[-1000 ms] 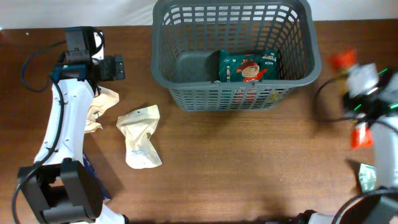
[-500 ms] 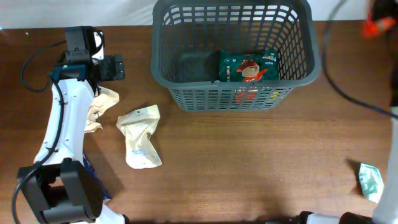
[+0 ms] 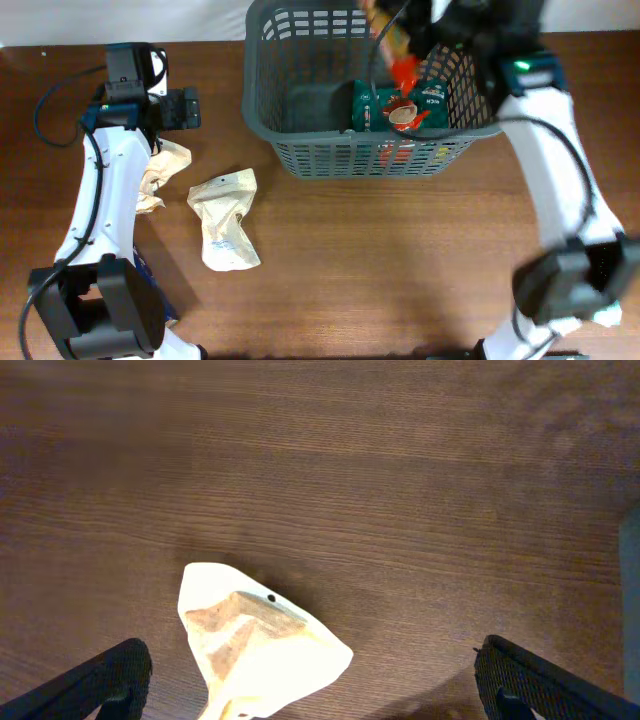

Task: Pack container
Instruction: 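Carry the snack bar over the basket and release it inside, then reach the right gripper to the mint-green packet and grasp it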

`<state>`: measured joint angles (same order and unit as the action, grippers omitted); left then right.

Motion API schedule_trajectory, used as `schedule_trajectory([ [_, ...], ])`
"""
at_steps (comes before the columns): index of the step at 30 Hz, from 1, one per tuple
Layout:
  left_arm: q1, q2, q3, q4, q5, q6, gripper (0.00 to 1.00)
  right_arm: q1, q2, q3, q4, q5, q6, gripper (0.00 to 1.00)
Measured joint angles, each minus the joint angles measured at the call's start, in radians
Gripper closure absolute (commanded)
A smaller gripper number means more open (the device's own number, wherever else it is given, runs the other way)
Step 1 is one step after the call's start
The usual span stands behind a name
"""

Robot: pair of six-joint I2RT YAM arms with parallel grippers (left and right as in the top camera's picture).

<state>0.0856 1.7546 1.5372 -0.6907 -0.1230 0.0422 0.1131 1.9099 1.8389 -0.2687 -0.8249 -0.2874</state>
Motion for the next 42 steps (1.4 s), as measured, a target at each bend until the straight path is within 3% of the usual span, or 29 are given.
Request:
schedule_trajectory([
  [9,0.0,0.0,0.0,0.0,0.0,0.003,0.01,-0.001,0.151,-0.025,-0.101,-0.155,0.003,0.95],
  [10,0.0,0.0,0.0,0.0,0.0,0.003,0.01,-0.001,0.15,-0.025,-0.091,-0.171,0.003,0.56],
  [11,0.0,0.0,0.0,0.0,0.0,0.003,0.01,-0.001,0.15,-0.023,-0.088,-0.18,0.006,0.01],
  [23,0.0,0.0,0.0,0.0,0.0,0.003,0.01,-0.006,0.127,0.0,-0.047,-0.251,0.012,0.01],
  [28,0.0,0.0,0.0,0.0,0.0,0.003,0.01,-0.055,0.108,0.083,-0.04,-0.214,0.095,0.01],
  [32,0.0,0.0,0.0,0.0,0.0,0.003,0.01,-0.182,0.035,0.212,-0.092,-0.092,0.2,0.01],
  [35,0.0,0.0,0.0,0.0,0.0,0.003,0.01,-0.352,-0.052,0.307,-0.262,0.109,0.305,0.01],
  [42,0.0,0.0,0.0,0.001,0.0,0.004,0.01,-0.692,-0.105,0.344,-0.994,0.679,0.469,0.01],
])
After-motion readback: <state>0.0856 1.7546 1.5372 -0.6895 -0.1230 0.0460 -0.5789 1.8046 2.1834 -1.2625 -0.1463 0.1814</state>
